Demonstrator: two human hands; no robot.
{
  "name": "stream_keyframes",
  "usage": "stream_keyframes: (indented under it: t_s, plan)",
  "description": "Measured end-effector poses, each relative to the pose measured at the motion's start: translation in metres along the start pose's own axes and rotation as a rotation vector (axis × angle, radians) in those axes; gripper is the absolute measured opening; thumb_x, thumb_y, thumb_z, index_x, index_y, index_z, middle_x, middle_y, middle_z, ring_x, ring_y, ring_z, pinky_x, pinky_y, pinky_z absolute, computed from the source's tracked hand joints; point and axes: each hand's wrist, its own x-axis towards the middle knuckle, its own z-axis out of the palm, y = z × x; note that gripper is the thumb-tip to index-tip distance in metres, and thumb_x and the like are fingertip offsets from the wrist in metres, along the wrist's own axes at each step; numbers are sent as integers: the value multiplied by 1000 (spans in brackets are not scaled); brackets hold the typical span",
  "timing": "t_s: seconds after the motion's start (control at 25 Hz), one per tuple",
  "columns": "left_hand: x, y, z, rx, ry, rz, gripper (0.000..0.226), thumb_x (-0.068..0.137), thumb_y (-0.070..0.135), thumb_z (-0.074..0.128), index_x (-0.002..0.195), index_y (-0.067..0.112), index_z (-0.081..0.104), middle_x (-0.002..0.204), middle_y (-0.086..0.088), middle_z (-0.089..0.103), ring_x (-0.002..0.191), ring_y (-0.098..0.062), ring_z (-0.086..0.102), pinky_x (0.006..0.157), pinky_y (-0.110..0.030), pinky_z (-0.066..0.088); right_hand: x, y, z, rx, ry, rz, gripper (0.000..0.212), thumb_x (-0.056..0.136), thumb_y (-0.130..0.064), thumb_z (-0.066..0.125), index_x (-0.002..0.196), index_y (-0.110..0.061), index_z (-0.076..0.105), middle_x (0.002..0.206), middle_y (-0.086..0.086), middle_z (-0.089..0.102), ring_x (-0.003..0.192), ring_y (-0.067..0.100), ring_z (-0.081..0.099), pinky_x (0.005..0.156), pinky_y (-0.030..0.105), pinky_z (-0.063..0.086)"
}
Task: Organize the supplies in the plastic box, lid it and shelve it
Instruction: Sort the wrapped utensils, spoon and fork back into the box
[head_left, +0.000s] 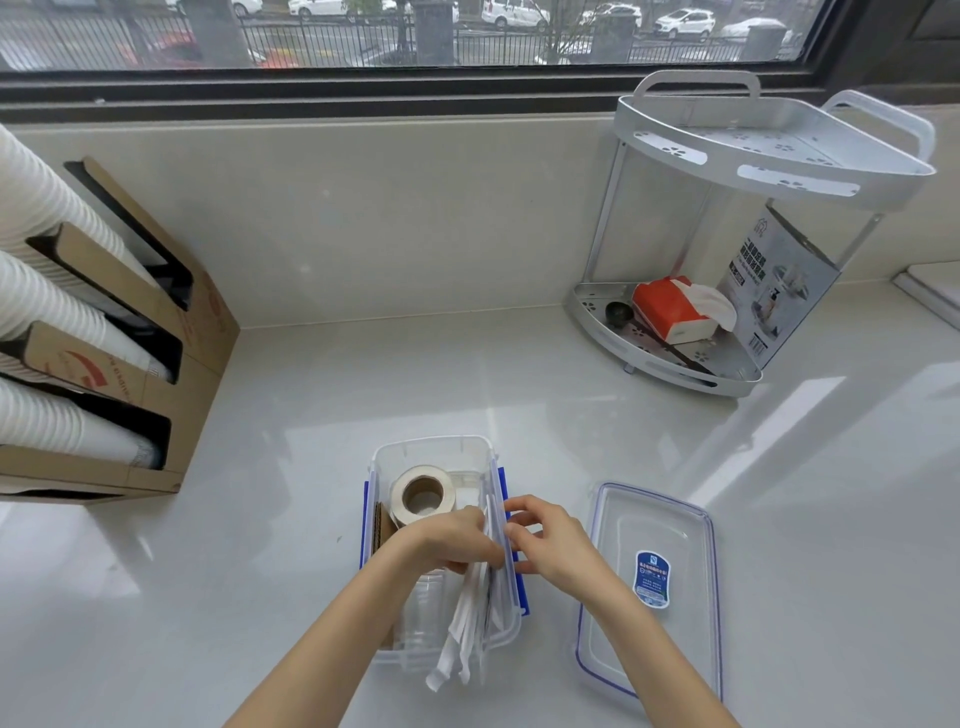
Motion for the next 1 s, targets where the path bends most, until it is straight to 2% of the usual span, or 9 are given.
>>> stream_keyframes:
  t_s: [0.16,0.44,0.56,0.64,0.68,0.76,0.84,0.92,1.0]
  plan:
    - [-1,0,0,13,19,-18,54,75,26,60,119,7,35,78,2,44,66,-7,45,53,-18,38,-1,0,1,-1,3,-3,31,92,-16,47,123,-16,48,114,5,55,98,23,60,81,32,56]
    - [-10,1,3,-81,46,-5,62,79,23,55,129,4,25,81,0,46,70,-8,47,56,-19,40,-1,1,1,13,5,-8,30,92,-17,47,122,-16,48,107,1,53,98,22,60,79,29,55]
    - [-12,0,3,-249,72,38,62,84,20,50,135,6,17,103,-9,53,93,-19,57,77,-31,53,-1,2,2,11,23,-3,31,92,-17,48,122,-16,49,114,6,56,98,23,60,79,29,55]
    - [-14,-1,2,-355,103,59,62,86,17,47,137,8,14,118,-17,52,105,-27,58,91,-39,51,-2,2,2,-1,32,-7,31,92,-18,48,122,-15,49,118,9,57,97,21,59,79,29,54]
    - [-16,-1,1,-401,126,68,61,87,16,46,138,8,14,116,-18,53,102,-28,59,90,-40,52,-2,1,2,-17,31,-8,31,92,-18,47,122,-15,49,119,9,57,97,21,59,80,29,54]
    - [-19,-2,-1,-539,172,107,57,88,10,42,137,6,13,94,-16,56,81,-24,62,82,-43,54,-2,0,3,-64,35,-18,31,92,-19,45,123,-16,48,119,9,57,99,21,58,85,31,54]
    - [-22,-2,-4,-712,202,154,49,89,4,39,133,1,17,77,-12,51,65,-19,57,75,-43,56,-4,-3,3,-109,116,-70,32,92,-19,43,124,-16,47,120,9,56,95,17,56,83,28,50]
    - [-29,0,-8,-845,230,234,34,88,0,36,122,0,30,75,-9,47,59,-15,51,57,-31,56,-7,-10,2,-67,255,-161,30,93,-18,42,122,-17,49,117,6,56,93,12,53,77,19,43]
    - [-37,2,-11,-946,268,311,21,87,-1,35,107,5,39,74,-7,47,56,-13,48,52,-26,49,-11,-21,3,90,299,-223,26,92,-19,43,117,-19,51,107,1,59,92,14,57,80,21,48]
